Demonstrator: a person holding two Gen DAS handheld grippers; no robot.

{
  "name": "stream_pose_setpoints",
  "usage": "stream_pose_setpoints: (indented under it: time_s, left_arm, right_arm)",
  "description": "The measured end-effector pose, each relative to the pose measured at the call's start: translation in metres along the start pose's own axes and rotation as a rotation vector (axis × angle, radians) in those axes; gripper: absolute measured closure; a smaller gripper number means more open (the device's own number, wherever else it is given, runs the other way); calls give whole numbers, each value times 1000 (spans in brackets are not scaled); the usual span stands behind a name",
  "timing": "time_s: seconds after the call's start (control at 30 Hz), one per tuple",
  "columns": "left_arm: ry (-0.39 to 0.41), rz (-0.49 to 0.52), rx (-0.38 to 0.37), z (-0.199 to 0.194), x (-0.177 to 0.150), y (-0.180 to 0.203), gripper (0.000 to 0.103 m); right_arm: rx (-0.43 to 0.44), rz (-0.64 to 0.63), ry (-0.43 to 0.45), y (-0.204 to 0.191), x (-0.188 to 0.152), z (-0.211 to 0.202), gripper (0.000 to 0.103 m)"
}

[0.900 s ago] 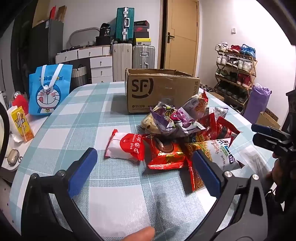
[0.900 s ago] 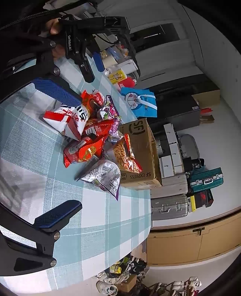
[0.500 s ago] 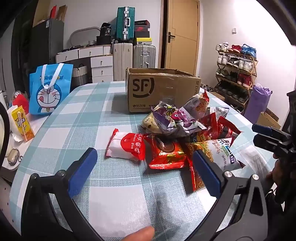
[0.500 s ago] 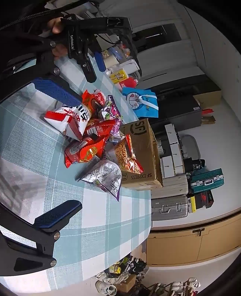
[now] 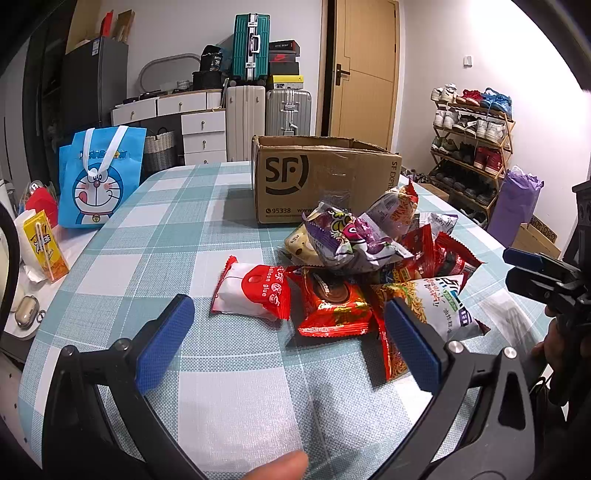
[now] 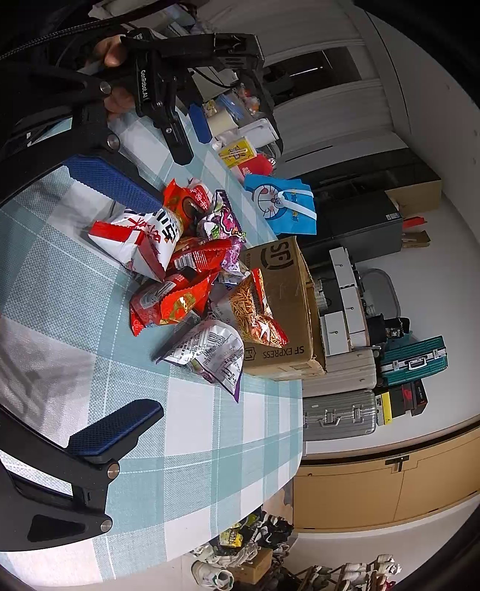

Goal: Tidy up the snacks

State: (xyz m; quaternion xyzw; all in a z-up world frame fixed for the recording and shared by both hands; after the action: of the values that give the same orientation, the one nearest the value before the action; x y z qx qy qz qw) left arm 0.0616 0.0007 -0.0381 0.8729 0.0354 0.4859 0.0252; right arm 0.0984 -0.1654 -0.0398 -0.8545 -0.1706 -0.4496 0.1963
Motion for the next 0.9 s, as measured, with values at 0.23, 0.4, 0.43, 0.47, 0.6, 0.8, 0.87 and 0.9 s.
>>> stream_pose_setpoints:
  time_s: [0.23, 0.4, 0.43, 0.47, 0.6, 0.8, 0.87, 0.9]
  left_arm:
    - [0, -1, 1, 0, 0, 0, 0]
    - [0, 0, 1, 0, 0, 0, 0]
    - [1, 0, 1, 0, 0, 0, 0]
    - [0, 0, 1, 0, 0, 0, 0]
    - [0, 0, 1, 0, 0, 0, 0]
    - [0, 0, 1, 0, 0, 0, 0]
    - [1, 1, 1, 0, 0, 0, 0]
    - [1, 1, 1, 0, 0, 0, 0]
  right_arm:
    - [3, 0, -3, 0, -1, 0, 0]
    - [3, 2, -5, 1, 0, 1, 0]
    - [4, 2, -5, 1, 0, 1, 0]
    - [4, 2, -7, 1, 0, 1, 0]
    - [3, 2, -6, 1, 0, 1, 0]
    - [4, 1, -5, 1, 0, 0, 0]
    - [3, 1, -4, 1, 0, 1, 0]
    - [4, 1, -6, 1, 0, 1, 0]
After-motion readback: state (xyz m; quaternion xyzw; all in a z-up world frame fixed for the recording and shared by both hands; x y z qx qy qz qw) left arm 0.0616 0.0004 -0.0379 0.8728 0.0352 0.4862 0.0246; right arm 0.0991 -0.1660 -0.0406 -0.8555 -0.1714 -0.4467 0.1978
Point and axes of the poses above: each gripper's, at about its wrist camera, not at the fingertips, and z roughly the way its jaws point, y to its right, x to its top, the point moved 7 cm from there along z, roughly the way its jaws point, and after that the axes turned 2 degrees about -z, right-handed, at the moved point
